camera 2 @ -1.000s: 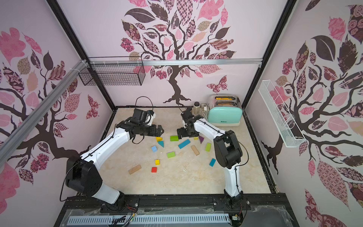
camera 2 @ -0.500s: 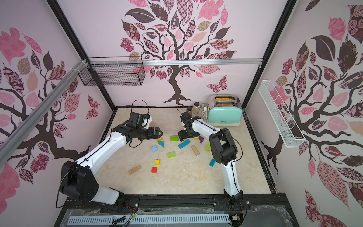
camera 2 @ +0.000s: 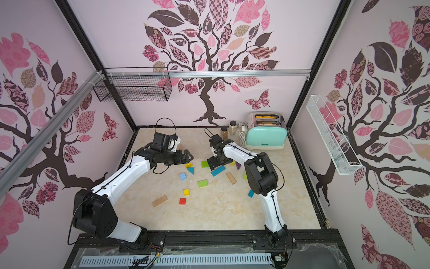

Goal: Assemble a carrot with building blocks
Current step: Move the building block to the center of the board.

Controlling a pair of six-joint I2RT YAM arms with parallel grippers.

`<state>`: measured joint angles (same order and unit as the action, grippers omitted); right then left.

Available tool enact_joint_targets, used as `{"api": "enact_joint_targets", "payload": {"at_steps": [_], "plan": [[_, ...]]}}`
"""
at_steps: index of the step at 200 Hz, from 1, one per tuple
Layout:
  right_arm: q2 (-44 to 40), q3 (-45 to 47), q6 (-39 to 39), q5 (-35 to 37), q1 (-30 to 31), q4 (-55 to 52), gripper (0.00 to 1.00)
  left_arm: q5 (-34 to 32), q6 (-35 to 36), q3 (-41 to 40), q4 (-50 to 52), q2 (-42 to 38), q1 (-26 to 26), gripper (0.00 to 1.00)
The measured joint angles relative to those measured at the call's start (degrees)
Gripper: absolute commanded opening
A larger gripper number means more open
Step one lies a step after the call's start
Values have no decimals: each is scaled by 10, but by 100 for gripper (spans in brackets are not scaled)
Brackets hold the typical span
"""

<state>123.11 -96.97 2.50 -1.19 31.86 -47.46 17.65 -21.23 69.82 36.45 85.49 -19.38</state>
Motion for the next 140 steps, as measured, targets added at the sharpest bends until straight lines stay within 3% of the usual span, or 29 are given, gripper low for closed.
{"api": "enact_joint_targets", "payload": {"at_steps": [140], "plan": [[3,24,1,-67,-2,-1,99,7,-13,-21,-9,-1,0,98]]}}
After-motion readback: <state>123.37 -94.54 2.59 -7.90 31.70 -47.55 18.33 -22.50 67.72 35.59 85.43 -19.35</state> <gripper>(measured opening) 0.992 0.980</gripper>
